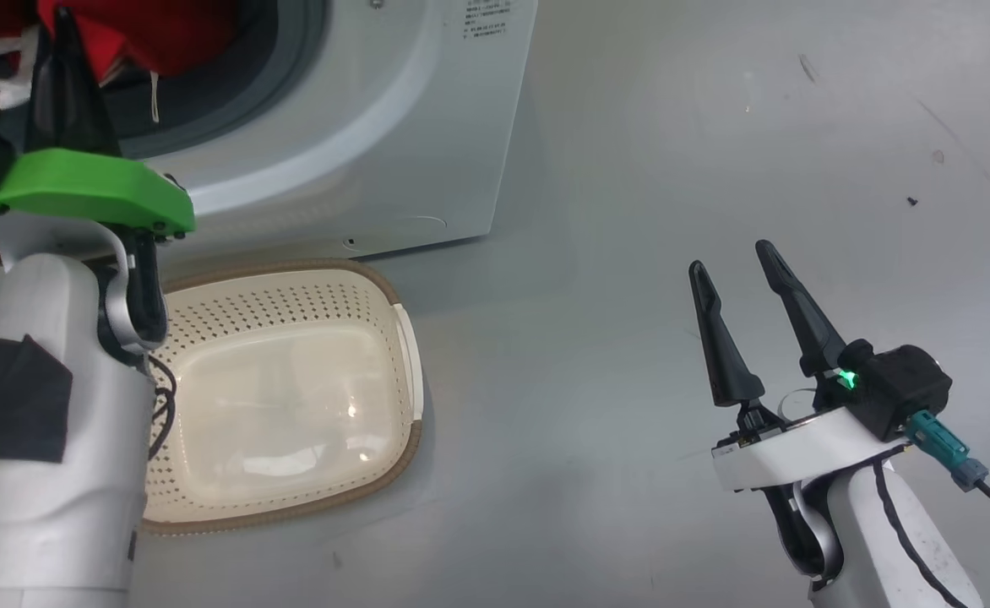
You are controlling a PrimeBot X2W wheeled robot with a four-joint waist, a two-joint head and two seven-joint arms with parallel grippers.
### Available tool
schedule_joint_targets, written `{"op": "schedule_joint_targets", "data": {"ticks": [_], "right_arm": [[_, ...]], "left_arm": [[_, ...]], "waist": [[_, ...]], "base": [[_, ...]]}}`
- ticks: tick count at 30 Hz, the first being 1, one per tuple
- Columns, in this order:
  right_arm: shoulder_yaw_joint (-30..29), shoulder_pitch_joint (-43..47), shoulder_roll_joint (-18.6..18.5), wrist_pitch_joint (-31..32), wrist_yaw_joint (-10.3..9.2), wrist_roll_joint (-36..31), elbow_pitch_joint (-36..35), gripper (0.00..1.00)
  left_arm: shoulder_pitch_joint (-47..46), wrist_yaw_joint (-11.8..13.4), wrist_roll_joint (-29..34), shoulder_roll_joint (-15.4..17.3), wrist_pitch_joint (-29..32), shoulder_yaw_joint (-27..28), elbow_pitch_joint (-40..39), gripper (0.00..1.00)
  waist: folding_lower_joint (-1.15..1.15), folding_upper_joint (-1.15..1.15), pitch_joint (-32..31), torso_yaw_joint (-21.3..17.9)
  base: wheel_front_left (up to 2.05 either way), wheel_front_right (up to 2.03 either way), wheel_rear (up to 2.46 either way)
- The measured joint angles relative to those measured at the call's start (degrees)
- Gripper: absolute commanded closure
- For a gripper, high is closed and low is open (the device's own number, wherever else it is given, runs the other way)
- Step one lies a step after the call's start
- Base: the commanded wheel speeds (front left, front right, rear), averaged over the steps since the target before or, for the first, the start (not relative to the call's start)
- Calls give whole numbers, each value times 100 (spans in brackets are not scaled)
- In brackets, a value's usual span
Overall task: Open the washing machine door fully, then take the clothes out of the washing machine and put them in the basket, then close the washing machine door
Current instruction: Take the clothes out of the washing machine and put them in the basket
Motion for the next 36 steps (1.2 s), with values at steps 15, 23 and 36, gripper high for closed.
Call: {"op": "schedule_joint_targets", "data": {"ticks": [15,23,36], "right_arm": [[223,344,2,0,0,-64,107,0],[250,538,2,0,0,-108,138,0],[197,663,4,0,0,-148,62,0]], "left_arm": [[840,60,122,-188,-240,56,-810,100],[1115,154,338,-187,-256,91,-1366,100],[1498,269,699,-226,-282,247,-2540,100]], "waist": [[0,0,-790,252],[0,0,-1122,295],[0,0,-1251,305]], "base": [[0,0,0],[0,0,0],[0,0,0]]}}
